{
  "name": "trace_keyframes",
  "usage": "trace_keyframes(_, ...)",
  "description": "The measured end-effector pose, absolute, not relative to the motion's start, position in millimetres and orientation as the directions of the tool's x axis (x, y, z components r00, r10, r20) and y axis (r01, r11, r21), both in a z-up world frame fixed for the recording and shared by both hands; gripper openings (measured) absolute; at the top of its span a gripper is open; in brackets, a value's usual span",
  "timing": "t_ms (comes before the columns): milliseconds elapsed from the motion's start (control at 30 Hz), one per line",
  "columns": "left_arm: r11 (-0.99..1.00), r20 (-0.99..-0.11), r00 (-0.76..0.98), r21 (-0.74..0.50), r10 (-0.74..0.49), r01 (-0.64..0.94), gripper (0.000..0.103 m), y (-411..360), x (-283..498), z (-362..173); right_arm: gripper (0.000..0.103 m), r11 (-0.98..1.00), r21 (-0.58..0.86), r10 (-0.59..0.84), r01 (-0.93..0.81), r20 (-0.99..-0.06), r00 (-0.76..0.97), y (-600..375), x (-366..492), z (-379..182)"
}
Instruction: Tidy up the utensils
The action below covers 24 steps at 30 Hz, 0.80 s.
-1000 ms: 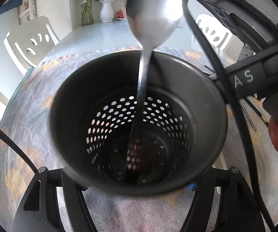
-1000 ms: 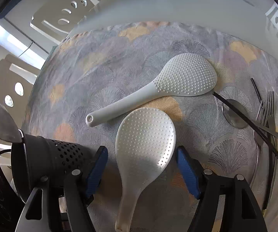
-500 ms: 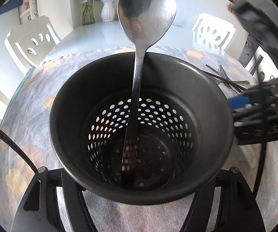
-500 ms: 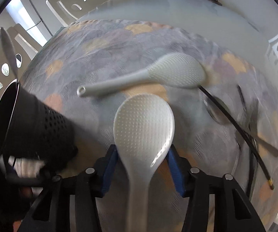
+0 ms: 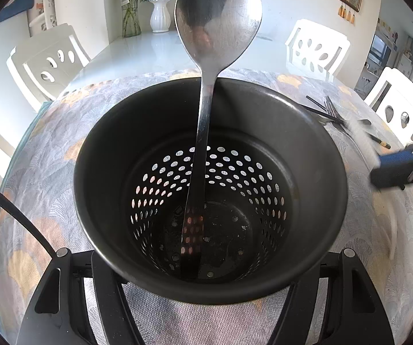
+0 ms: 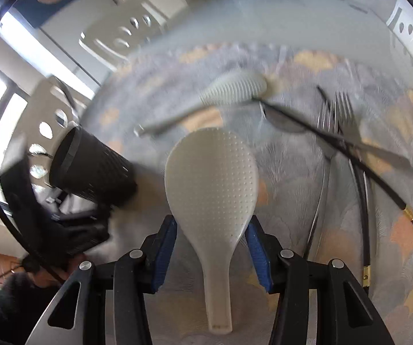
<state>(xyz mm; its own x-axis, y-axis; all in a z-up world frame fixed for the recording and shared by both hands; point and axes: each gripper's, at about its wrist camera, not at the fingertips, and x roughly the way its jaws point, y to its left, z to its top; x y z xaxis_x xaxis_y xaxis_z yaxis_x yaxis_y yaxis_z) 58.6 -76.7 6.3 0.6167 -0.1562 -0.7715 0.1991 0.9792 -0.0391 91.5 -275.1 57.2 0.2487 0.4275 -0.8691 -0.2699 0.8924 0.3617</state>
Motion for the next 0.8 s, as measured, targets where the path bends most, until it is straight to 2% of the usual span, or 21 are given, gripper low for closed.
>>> trace_keyframes(267,0.979,-0.772,0.617,-0.037,-0.155,0.199,0.069,-78.5,59.2,5.8,0.046,0.858,0.384,0.502,-0.340,-0.768,0.398,-266.6,97.6,131.7)
trace_keyframes(300,0.979,-0.772,0.617,-0.037,-0.154,0.199,0.069,-77.2,58.8,6.0,0.036,0.854,0.388,0.510,-0.347,-0.757,0.409,-264.4,100.9,139.0)
trace_keyframes(333,0.979,-0.772,0.617,-0.037,-0.155,0.200,0.069,-77.6,58.6,5.8,0.033,0.846,0.396,0.524,-0.356,-0.739,0.423,-261.7,105.1,148.5)
trace_keyframes(533,0.979,-0.772,0.617,-0.037,-0.155,0.199,0.069,-77.9,58.8,5.7,0.033,0.789,0.447,0.612,-0.422,-0.635,0.472,-246.1,128.6,198.7)
trace_keyframes(633,0.979,-0.772,0.617,-0.037,-0.155,0.199,0.069,-78.2,58.9,5.5,0.033,0.794,0.426,0.604,-0.435,-0.634,0.483,-238.5,136.0,205.8)
trace_keyframes(800,0.979,-0.772,0.617,-0.037,-0.155,0.199,0.069,-80.0,60.5,5.3,0.034,0.823,0.450,0.567,-0.347,-0.693,0.446,-259.7,144.2,181.2)
